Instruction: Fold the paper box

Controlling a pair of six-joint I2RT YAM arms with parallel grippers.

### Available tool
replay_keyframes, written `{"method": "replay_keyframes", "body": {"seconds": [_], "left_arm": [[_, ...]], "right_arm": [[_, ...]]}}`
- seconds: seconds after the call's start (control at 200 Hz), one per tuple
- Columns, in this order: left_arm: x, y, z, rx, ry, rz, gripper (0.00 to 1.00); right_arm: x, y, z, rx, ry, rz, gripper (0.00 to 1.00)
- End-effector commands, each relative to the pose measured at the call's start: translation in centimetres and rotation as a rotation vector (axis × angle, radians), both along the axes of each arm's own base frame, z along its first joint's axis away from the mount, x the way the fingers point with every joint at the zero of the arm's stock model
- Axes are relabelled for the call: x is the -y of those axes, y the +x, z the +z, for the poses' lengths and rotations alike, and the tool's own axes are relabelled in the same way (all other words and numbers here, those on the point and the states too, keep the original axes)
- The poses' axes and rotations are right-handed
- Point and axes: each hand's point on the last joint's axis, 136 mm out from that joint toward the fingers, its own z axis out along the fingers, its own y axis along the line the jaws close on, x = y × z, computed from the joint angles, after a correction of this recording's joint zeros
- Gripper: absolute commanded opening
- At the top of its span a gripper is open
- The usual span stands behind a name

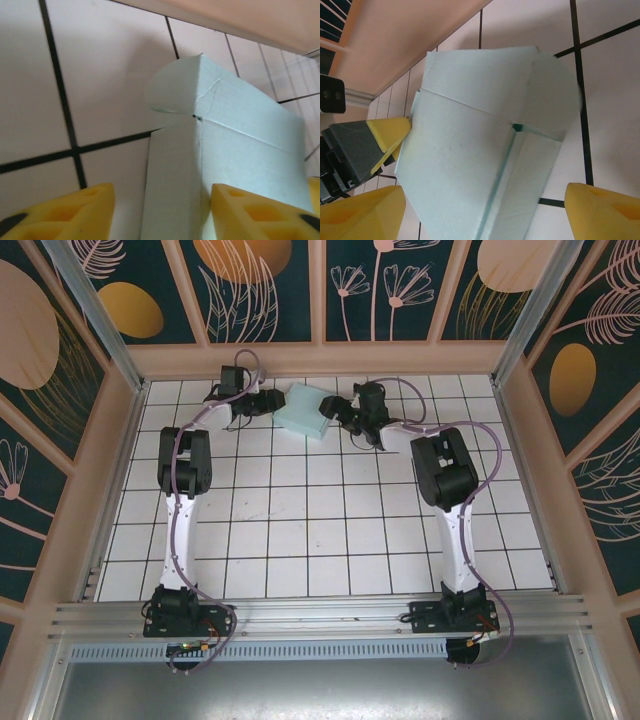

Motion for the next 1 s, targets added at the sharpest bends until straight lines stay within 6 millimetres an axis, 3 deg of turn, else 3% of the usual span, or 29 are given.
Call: {"method": "replay_keyframes", "body": {"seconds": [0.0, 0.075, 0.38, 0.561, 0.661, 0.811, 0.996], "left_arm": [[1.3, -3.5, -2.1, -0.121, -0.057, -0.058, 0.44], [1.5, -5.2, -1.6, -0.123, -0.09, -0.076, 0.39], [1.4, -12.5, 0.3, -0.132, -0.166, -0.108, 0.4], [0.6, -16.6, 1.6, -0.134, -0.181, -0.077, 0.46], [-0.4, -17.6, 2.3, -0.115, -0.161, -0.011, 0.51], [-1.1, -17.2, 4.3, -0.066, -0.191, 0.079, 0.59], [-2.1, -17.1, 4.5, -0.066, -0.23, 0.19, 0.66]], "right_arm": [[-0.2, 0.1, 1.3, 0.026, 0.026, 0.016, 0.83], [-0.1, -0.7, 1.7, 0.028, 0.036, 0.03, 0.83], [-0.9, -6.3, 2.9, 0.021, 0.066, 0.115, 0.81], [-0.9, -11.5, 4.4, 0.025, 0.066, 0.148, 0.77], [0.5, -13.0, 4.7, 0.033, 0.016, 0.121, 0.77], [2.7, -11.2, 4.3, 0.064, -0.082, 0.089, 0.85], [1.9, -5.8, 2.9, 0.087, -0.106, 0.136, 0.88]]}}
